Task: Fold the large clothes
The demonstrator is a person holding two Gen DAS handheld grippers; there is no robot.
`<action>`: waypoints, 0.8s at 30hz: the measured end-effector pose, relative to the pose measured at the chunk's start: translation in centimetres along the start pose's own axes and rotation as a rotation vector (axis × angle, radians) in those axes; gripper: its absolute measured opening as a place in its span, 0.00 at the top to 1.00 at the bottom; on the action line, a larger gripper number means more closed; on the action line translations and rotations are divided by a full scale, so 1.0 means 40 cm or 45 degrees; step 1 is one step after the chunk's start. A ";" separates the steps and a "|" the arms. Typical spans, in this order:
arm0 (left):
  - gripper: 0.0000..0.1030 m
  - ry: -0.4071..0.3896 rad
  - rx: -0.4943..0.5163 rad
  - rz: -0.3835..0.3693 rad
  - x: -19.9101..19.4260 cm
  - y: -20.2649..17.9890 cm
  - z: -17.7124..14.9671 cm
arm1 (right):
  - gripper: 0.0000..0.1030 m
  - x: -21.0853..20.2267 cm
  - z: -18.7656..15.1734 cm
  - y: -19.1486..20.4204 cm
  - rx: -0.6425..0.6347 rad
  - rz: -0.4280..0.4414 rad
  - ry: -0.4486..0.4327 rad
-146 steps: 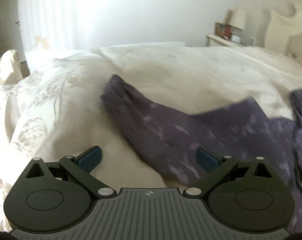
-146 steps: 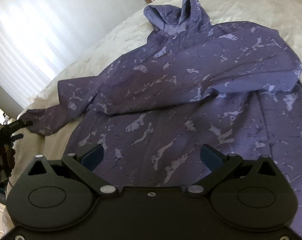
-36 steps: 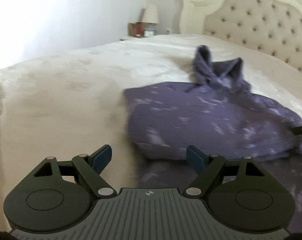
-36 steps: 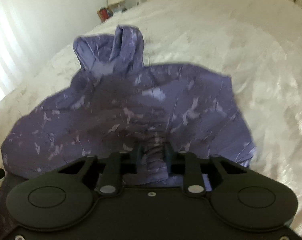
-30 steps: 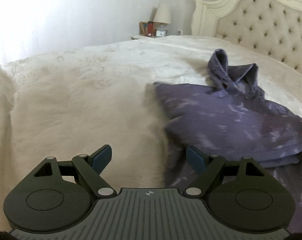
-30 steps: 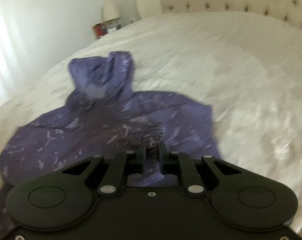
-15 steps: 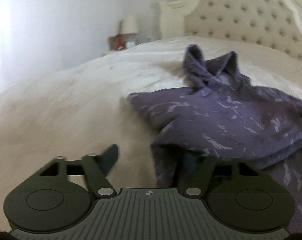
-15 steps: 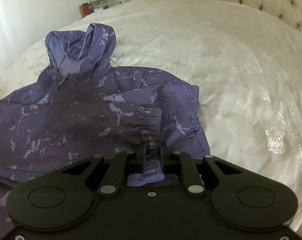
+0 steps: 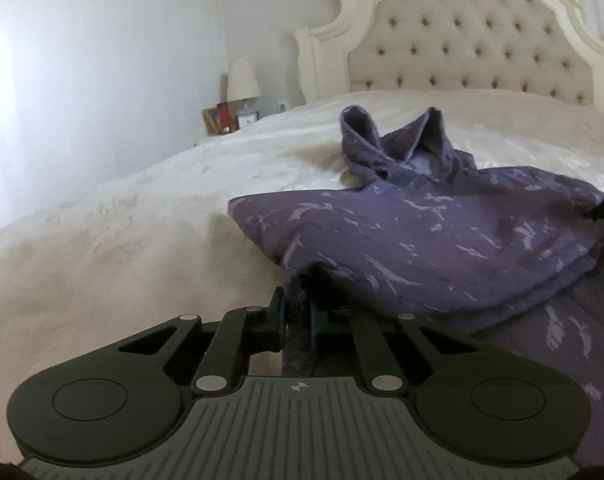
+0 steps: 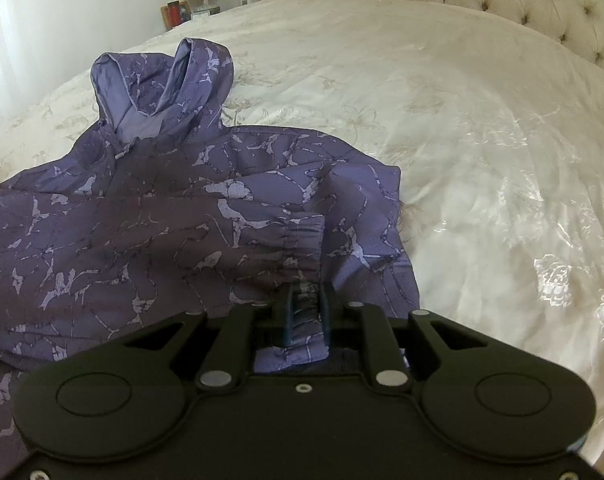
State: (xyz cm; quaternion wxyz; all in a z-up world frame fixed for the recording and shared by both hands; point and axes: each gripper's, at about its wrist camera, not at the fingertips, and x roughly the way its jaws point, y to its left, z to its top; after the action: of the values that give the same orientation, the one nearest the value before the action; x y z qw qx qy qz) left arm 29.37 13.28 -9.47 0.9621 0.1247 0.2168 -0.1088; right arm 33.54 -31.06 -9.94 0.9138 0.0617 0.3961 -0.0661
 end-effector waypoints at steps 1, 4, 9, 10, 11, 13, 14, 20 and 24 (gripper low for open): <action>0.90 0.003 0.007 0.007 0.000 -0.005 -0.001 | 0.71 -0.002 0.001 0.000 0.001 -0.005 0.000; 0.90 0.023 -0.007 0.017 -0.007 -0.010 -0.009 | 0.49 -0.014 0.008 0.002 -0.014 -0.014 -0.005; 0.90 0.037 -0.068 0.015 -0.003 0.009 -0.013 | 0.36 -0.105 0.030 0.063 -0.148 -0.050 -0.166; 0.90 0.035 -0.077 0.016 -0.001 0.012 -0.013 | 0.36 -0.127 0.038 0.083 -0.174 -0.015 -0.198; 0.90 0.035 -0.083 0.018 0.000 0.012 -0.013 | 0.36 -0.146 0.047 0.107 -0.203 0.041 -0.221; 0.90 0.030 -0.099 0.022 0.004 0.015 -0.011 | 0.33 -0.168 0.075 0.173 -0.281 0.186 -0.232; 0.90 0.023 -0.108 0.023 0.004 0.016 -0.010 | 0.31 -0.170 0.091 0.210 -0.321 0.257 -0.220; 0.90 -0.021 -0.175 0.021 0.010 0.036 -0.004 | 0.25 -0.102 0.209 0.452 -0.414 0.652 -0.102; 0.89 -0.054 -0.160 0.014 0.010 0.037 -0.002 | 0.25 -0.015 0.272 0.604 -0.494 0.749 -0.025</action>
State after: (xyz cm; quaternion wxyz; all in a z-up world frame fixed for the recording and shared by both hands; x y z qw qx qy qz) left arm 30.09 14.62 -9.43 0.9730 0.0629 0.2019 -0.0922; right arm 45.02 -9.06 -0.67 0.8921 -0.0022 0.3579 0.2759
